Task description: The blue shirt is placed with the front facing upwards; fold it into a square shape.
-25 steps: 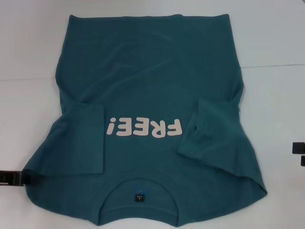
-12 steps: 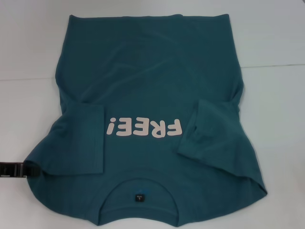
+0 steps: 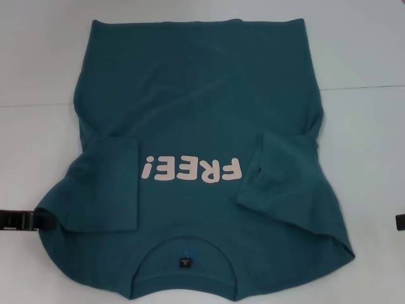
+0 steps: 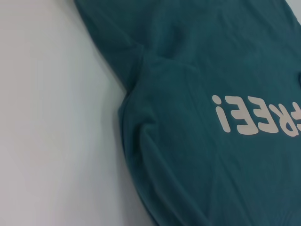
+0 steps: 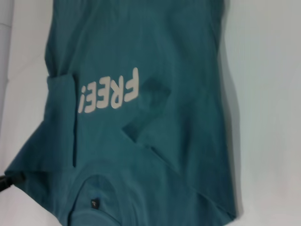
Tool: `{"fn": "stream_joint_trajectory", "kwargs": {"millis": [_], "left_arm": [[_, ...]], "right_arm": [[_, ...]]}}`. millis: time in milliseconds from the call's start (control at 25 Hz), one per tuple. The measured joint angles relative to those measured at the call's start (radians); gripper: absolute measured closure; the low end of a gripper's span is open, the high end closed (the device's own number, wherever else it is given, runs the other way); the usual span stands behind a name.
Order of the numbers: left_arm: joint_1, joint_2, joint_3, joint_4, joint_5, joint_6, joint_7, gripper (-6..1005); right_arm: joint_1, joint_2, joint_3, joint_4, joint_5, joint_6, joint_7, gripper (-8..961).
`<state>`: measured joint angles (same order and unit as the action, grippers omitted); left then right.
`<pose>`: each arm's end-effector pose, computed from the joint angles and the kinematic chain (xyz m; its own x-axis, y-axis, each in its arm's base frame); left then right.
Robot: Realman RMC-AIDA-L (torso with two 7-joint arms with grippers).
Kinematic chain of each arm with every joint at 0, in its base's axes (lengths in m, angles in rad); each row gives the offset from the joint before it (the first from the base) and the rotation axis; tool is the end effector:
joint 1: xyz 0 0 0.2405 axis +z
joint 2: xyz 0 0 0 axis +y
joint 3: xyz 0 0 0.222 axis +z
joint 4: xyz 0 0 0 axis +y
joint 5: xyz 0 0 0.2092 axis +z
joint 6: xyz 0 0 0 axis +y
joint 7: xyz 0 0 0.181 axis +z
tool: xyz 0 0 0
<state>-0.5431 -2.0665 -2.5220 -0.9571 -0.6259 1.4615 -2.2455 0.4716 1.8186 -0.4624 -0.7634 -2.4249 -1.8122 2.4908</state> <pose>-0.2902 0.3454 0.0356 0.4108 0.8605 0.3014 0.8995 -0.3286 -0.2880 0.3161 0.2867 0.1007 -0.0317 -0.9601 -0.2777 -0.9991 0.0225 0.0363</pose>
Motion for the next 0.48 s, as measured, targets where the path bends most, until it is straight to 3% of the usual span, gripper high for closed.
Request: {"fn": "stream_joint_trajectory", "kwargs": {"millis": [320, 480], "left_arm": [[-0.001, -0.003, -0.005, -0.004, 0.000, 0.007, -0.001, 986], [-0.003, -0.005, -0.003, -0.001, 0.000, 0.006, 0.004, 985]], "right_arm": [[0.006, 0.009, -0.043, 0.059, -0.020, 0.075, -0.014, 73], [0.013, 0.033, -0.062, 0.077, -0.021, 0.105, -0.023, 73]]}}
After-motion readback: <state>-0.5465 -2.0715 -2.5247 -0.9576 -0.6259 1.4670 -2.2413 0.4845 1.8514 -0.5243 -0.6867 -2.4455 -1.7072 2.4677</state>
